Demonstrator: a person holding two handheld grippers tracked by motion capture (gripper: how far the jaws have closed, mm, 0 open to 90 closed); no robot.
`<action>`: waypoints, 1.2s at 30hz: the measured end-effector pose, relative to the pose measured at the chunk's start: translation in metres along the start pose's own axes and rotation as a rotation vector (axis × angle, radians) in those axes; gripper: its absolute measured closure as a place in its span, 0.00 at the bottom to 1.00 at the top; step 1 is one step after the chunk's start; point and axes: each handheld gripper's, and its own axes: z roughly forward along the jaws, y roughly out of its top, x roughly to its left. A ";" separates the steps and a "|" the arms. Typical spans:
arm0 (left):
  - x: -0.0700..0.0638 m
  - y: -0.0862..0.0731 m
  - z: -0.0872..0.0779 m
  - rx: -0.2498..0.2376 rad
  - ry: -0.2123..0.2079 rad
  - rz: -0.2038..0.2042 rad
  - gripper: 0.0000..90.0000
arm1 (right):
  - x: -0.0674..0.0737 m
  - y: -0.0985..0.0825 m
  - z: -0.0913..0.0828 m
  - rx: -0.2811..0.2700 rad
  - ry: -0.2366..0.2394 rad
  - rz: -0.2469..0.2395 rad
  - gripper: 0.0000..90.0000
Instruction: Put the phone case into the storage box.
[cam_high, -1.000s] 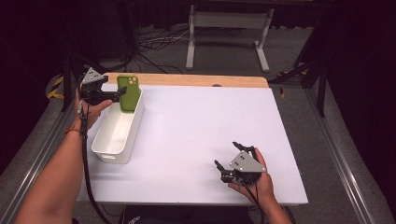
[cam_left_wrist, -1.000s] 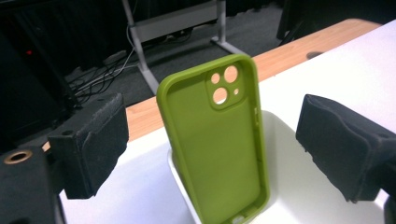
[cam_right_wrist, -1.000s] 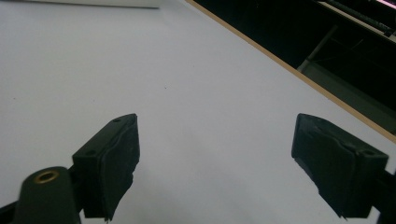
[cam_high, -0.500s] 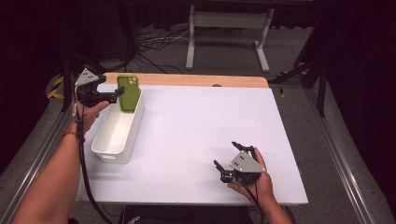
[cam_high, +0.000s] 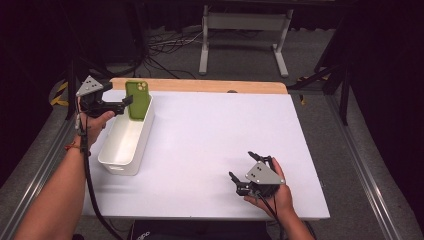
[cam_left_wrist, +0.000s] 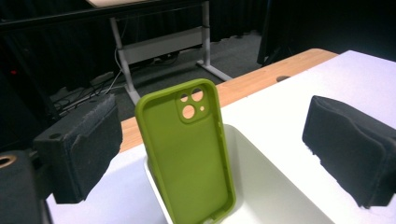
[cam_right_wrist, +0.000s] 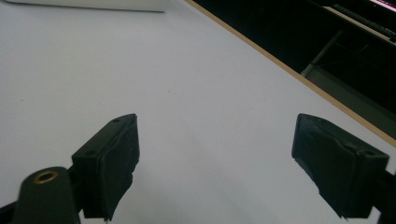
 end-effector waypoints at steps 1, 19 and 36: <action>-0.001 0.000 -0.001 0.007 -0.006 0.003 0.06 | 0.000 0.000 0.000 0.000 0.000 -0.001 0.18; -0.024 0.004 -0.008 -0.038 -0.038 0.022 0.07 | 0.001 0.000 -0.003 -0.009 0.018 0.004 0.18; -0.050 0.012 -0.014 -0.059 -0.075 0.056 0.08 | 0.000 0.000 -0.007 -0.018 0.021 0.009 0.18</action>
